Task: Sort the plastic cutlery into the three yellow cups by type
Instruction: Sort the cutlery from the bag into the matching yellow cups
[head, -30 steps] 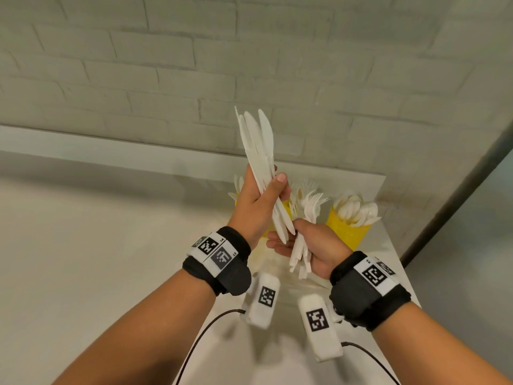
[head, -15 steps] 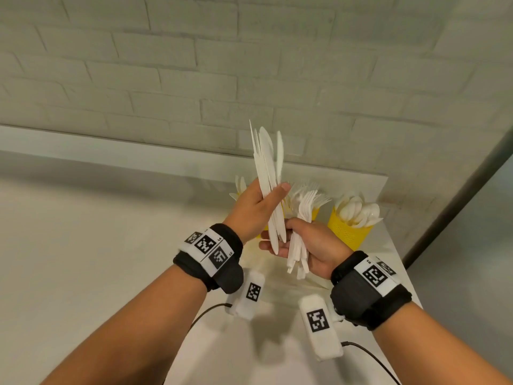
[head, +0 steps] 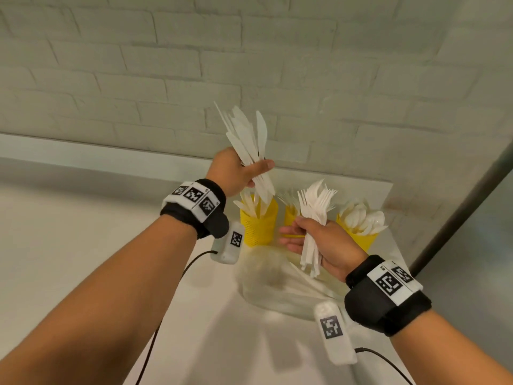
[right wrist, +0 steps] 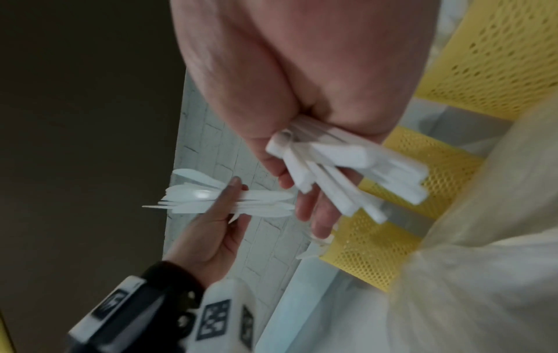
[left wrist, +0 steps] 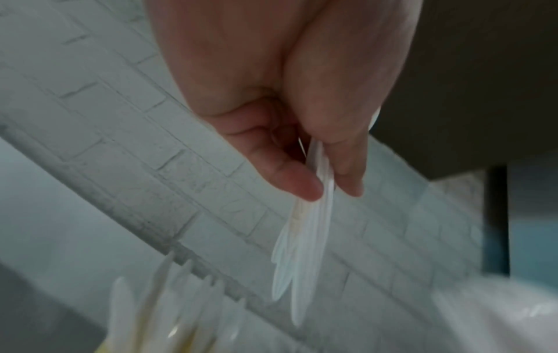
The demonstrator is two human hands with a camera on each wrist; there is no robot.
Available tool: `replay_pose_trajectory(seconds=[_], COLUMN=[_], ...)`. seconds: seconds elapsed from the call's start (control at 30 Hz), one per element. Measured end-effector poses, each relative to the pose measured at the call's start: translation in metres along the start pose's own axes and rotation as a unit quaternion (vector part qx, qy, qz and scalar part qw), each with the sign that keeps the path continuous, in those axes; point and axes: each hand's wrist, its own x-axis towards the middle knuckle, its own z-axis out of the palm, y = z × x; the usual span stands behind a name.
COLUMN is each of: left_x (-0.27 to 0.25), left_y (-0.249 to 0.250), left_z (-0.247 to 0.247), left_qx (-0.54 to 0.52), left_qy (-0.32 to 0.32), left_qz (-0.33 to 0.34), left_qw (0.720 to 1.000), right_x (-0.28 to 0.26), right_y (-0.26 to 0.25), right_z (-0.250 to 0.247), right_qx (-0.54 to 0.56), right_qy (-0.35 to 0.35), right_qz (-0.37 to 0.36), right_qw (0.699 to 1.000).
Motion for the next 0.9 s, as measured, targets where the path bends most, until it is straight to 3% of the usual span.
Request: replay_pose_trajectory(seconds=[0.1,0.2,0.37,0.7,0.9], left_x=[0.014,0.022,0.023,0.024,0.024], left_y=[-0.017,-0.034,-0.042,-0.046,-0.035], left_z=[0.017,0.032,0.05,0.059,0.052], left_qx=[0.062,0.124,0.267,0.31,0.329], left_qy=[-0.03,-0.065,-0.108,-0.176,-0.175], left_qz=[-0.009,-0.059,-0.104,-0.197,-0.221], left_qw=[0.998,0.988,0.952,0.913,0.901], right_x=[0.001,0.002,0.006,0.015,0.014], right_y=[-0.001,-0.002,-0.003,0.001,0.001], right_z=[-0.001,-0.003,-0.001,0.008,0.009], right_qx=[-0.012,-0.021,-0.029,-0.045,-0.047], right_qy=[0.0,-0.003,0.002,0.002,0.006], right_qz=[-0.012,-0.017,-0.018,-0.017,-0.021], right_qw=[1.0,1.0,0.999,0.999,0.999])
